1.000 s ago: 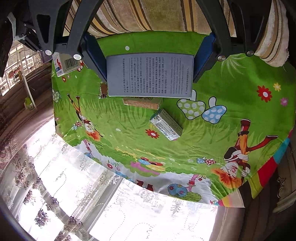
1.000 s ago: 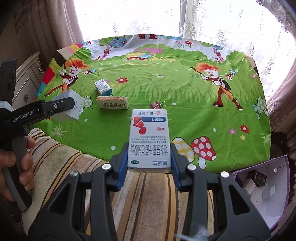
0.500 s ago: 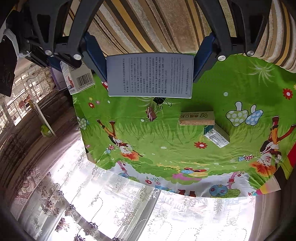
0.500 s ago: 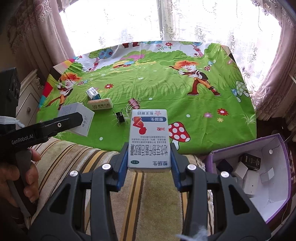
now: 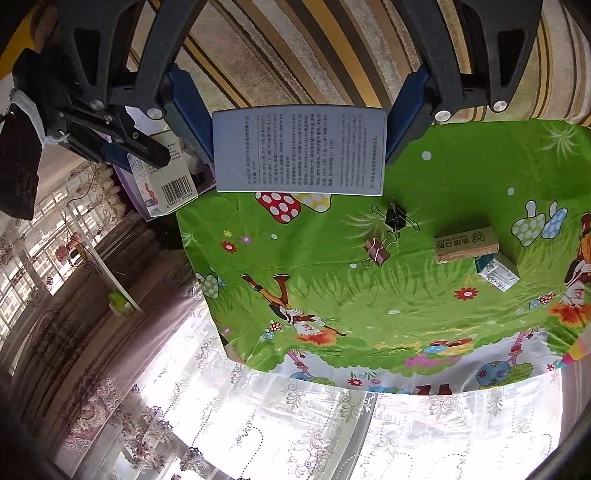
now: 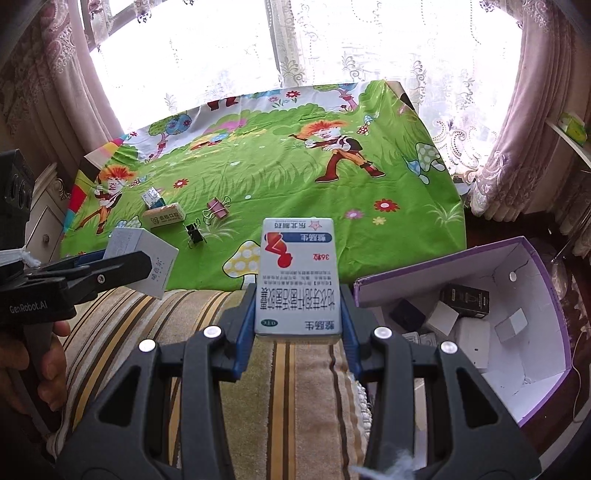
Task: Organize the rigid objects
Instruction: 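Carry both boxes into the storage box and open both grippers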
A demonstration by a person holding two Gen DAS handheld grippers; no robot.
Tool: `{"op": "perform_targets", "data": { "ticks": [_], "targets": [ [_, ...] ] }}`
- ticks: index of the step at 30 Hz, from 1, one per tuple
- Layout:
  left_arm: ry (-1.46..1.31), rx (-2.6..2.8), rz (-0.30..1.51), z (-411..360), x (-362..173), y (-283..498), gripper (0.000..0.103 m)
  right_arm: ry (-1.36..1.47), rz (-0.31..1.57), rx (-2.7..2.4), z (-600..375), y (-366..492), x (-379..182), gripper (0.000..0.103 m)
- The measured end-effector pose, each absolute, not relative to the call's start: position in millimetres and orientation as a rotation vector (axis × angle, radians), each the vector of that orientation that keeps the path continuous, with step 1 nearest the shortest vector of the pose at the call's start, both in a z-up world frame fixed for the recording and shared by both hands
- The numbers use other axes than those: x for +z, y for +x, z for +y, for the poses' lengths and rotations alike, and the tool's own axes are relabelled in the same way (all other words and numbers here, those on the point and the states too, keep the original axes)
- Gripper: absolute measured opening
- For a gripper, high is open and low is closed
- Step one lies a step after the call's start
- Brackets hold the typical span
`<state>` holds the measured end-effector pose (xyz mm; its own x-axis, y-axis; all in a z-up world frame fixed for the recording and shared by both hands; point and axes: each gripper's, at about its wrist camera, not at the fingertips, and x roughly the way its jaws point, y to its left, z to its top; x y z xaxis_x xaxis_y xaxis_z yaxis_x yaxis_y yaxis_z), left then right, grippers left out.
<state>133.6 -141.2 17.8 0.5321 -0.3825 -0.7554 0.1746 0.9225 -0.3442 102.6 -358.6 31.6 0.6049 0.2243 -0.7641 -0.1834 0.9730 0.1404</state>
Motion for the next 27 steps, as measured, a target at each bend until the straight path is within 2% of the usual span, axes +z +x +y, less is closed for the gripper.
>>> {"op": "perform_targets", "data": {
  "ticks": [27],
  "targets": [
    [0.015, -0.764, 0.985, -304, 23, 115, 0.088, 0.179, 0.865, -0.041, -493, 84, 23, 0.045]
  ]
}}
